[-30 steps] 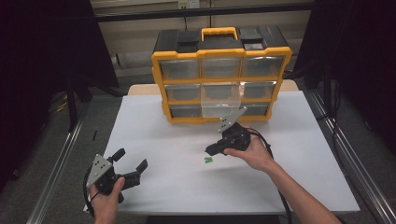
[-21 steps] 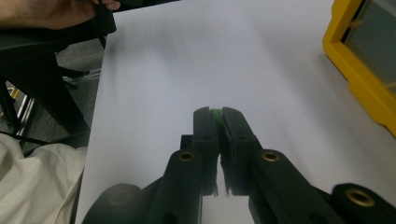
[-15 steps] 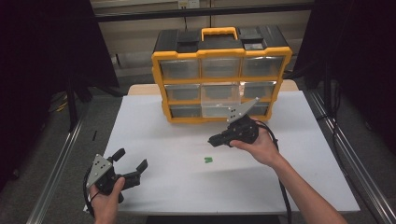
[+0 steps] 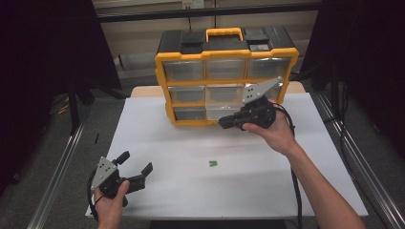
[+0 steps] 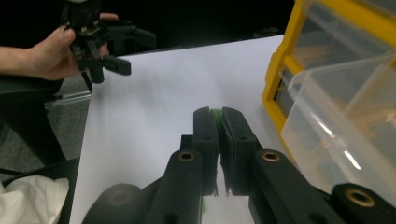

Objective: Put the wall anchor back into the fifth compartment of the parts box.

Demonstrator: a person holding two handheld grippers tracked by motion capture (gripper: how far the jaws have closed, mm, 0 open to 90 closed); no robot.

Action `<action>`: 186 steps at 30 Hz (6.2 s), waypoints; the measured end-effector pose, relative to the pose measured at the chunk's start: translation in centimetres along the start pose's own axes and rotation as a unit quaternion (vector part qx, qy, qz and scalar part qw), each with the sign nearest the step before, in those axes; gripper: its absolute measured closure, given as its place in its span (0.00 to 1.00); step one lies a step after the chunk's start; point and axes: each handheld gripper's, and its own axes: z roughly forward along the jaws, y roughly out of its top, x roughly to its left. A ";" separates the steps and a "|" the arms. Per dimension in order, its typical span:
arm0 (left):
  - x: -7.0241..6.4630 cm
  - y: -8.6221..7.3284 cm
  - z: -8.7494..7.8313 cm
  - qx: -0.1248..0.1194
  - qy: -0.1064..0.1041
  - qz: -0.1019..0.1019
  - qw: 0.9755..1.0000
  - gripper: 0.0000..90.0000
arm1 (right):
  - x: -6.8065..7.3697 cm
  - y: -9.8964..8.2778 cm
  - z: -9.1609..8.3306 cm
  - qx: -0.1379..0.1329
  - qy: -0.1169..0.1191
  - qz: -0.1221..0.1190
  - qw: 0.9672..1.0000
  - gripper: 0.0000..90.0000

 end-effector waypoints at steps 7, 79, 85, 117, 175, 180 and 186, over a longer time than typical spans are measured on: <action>0.2 0.1 -0.1 0.004 -0.004 0.004 1.000 0.05 | -1.2 2.5 -1.4 0.009 -0.027 -0.005 1.000 0.95; 0.2 -0.1 -0.4 -0.007 -0.002 -0.020 1.000 0.04 | -9.3 5.1 1.5 0.160 -0.120 0.074 0.977 0.14; 0.1 0.0 -0.4 -0.010 0.001 -0.024 1.000 0.04 | -8.5 4.4 0.3 0.097 -0.127 0.071 0.985 0.04; 0.4 0.1 -0.7 -0.002 0.000 -0.001 1.000 0.04 | -0.4 -6.2 -2.1 -0.057 -0.154 0.078 0.983 0.02; 0.6 0.0 -0.6 0.003 -0.006 0.003 1.000 0.04 | 0.9 -9.5 13.2 0.240 0.077 0.019 0.968 0.60; 0.6 0.1 -0.6 0.008 -0.003 0.009 1.000 0.04 | 0.9 -9.6 13.4 0.247 0.078 0.010 0.966 0.65; 0.6 0.1 -0.6 0.005 -0.005 0.008 1.000 0.04 | 0.8 -9.5 13.7 0.250 0.072 0.004 0.965 0.70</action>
